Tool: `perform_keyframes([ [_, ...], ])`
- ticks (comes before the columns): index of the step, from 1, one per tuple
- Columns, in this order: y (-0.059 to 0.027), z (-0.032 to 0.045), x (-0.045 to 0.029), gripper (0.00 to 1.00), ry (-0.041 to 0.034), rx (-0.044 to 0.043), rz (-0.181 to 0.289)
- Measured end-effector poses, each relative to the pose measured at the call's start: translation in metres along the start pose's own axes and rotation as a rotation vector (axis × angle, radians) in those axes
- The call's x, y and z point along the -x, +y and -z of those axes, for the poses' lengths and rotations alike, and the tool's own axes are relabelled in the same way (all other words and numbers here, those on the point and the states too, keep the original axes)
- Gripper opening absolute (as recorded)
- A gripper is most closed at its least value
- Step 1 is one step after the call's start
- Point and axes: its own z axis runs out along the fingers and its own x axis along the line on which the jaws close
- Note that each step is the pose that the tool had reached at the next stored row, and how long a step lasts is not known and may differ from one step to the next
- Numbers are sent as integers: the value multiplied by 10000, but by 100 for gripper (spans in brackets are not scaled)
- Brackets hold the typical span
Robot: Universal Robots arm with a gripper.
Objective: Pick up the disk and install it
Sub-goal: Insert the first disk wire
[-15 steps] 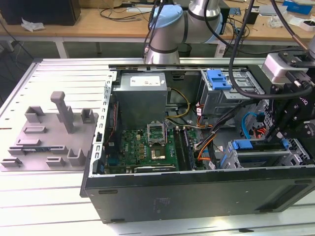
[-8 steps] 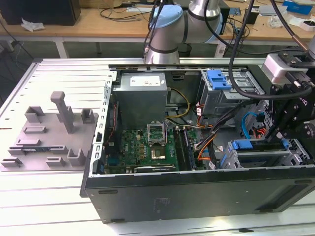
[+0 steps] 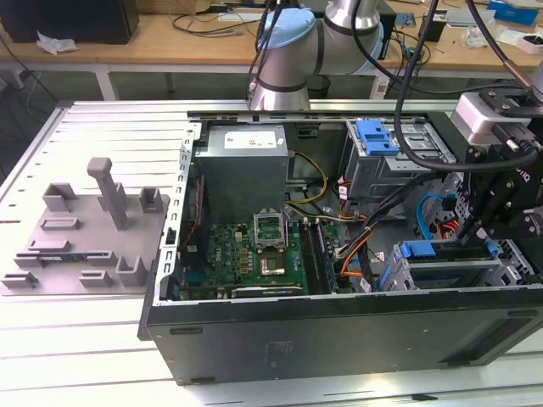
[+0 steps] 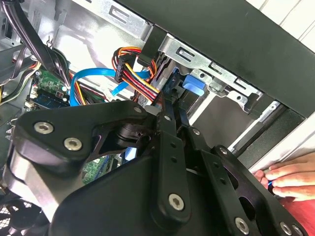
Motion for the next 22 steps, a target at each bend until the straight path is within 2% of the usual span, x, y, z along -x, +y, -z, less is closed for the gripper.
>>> perform_keyframes([
  [11,2,1,0,16,-3,2,-1],
  [12,2,28,0,18,-2,0,-1],
  [13,3,60,0,29,0,0,-1],
  [14,5,95,2,36,3,-1,-1],
  [16,5,121,3,36,11,-1,0],
  [17,6,149,6,42,18,-1,-1],
  [18,9,202,15,42,36,-1,-1],
  [22,17,266,65,42,113,-2,-3],
])
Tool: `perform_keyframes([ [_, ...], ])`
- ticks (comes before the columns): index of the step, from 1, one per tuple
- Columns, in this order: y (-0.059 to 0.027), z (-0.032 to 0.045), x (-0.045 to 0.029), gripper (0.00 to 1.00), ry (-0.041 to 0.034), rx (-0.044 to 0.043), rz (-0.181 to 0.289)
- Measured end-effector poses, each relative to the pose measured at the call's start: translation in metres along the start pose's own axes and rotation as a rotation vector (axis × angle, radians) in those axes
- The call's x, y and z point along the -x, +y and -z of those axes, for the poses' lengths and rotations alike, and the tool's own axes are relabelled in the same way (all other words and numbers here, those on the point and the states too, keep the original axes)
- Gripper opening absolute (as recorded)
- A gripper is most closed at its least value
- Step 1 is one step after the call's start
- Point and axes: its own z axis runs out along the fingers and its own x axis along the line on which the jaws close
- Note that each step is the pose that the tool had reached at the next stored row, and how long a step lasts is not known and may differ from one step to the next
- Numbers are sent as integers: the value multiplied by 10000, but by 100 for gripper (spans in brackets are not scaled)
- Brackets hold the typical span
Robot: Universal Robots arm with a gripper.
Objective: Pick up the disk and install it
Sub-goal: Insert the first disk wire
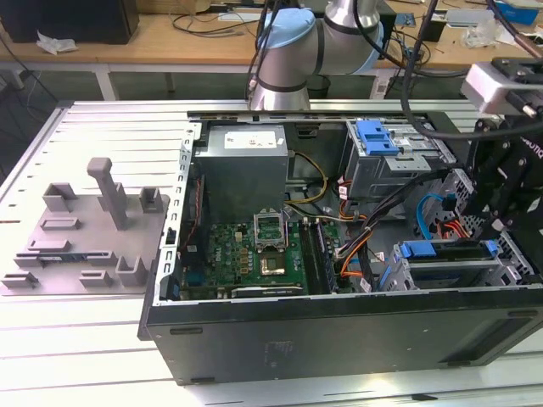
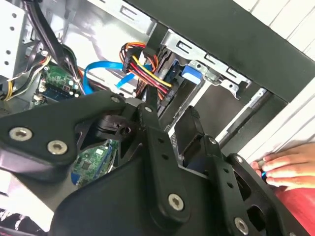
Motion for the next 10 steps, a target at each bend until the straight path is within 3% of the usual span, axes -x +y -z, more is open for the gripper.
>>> perform_keyframes([
  [4,3,25,162,42,112,-3,-3],
  [5,4,39,215,42,179,-4,-5],
  [8,7,100,299,42,489,-8,-5],
  [10,8,129,332,42,781,-12,4],
])
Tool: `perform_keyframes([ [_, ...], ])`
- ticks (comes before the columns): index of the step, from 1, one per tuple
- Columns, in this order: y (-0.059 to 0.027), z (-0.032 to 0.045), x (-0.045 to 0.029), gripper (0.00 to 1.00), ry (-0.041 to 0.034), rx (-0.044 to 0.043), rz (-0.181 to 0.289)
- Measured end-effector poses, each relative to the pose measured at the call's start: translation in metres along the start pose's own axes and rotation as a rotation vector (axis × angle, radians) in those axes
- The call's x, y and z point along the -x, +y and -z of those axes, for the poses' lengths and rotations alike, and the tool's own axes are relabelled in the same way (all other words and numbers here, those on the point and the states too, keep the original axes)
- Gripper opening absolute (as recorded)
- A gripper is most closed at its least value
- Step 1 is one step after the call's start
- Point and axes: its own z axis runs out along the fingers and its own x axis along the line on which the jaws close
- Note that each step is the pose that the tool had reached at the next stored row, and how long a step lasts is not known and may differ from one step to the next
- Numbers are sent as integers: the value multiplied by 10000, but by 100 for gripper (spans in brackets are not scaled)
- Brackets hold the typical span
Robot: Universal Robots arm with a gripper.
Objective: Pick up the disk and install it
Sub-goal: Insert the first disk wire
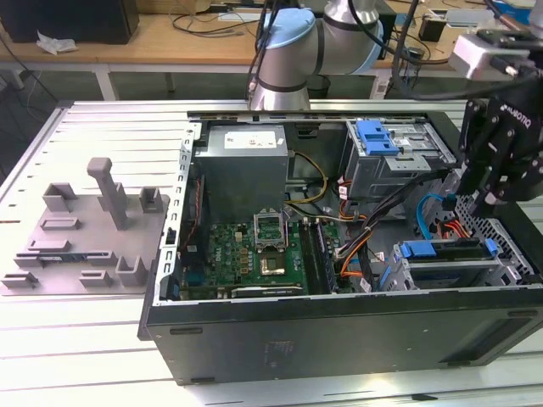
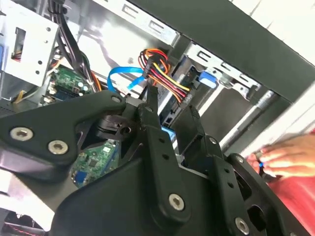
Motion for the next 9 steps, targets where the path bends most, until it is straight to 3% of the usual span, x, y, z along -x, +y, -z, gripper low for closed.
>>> perform_keyframes([
  [1,0,2,16,42,159,-3,9],
  [9,0,3,17,42,178,-5,24],
])
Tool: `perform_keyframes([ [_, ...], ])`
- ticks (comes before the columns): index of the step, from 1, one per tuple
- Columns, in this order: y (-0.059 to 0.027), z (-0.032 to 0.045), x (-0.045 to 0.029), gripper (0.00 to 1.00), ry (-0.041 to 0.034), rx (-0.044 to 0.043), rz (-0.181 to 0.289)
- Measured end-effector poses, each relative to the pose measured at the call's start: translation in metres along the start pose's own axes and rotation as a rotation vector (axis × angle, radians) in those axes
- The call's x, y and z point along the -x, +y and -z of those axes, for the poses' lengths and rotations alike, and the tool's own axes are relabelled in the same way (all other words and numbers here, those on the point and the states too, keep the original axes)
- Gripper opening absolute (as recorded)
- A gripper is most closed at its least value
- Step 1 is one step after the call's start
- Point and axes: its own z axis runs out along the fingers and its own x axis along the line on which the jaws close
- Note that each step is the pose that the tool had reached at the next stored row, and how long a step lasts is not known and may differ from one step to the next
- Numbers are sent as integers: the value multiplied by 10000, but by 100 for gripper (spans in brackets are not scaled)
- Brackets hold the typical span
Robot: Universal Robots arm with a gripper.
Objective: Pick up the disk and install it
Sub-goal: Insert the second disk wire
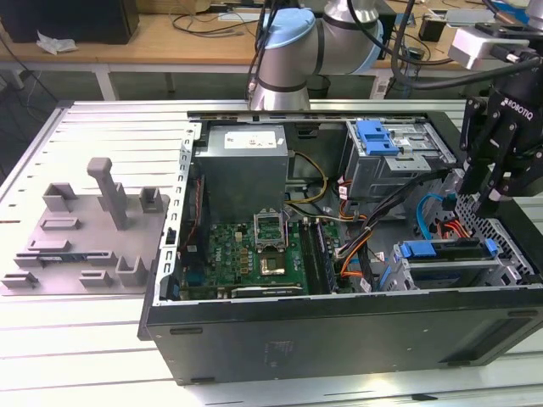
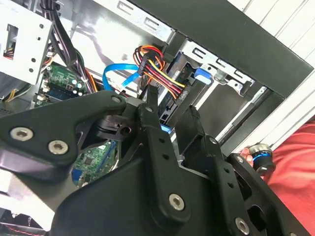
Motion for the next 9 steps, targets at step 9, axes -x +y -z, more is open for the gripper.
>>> perform_keyframes([
  [9,0,0,0,42,1,-1,10],
])
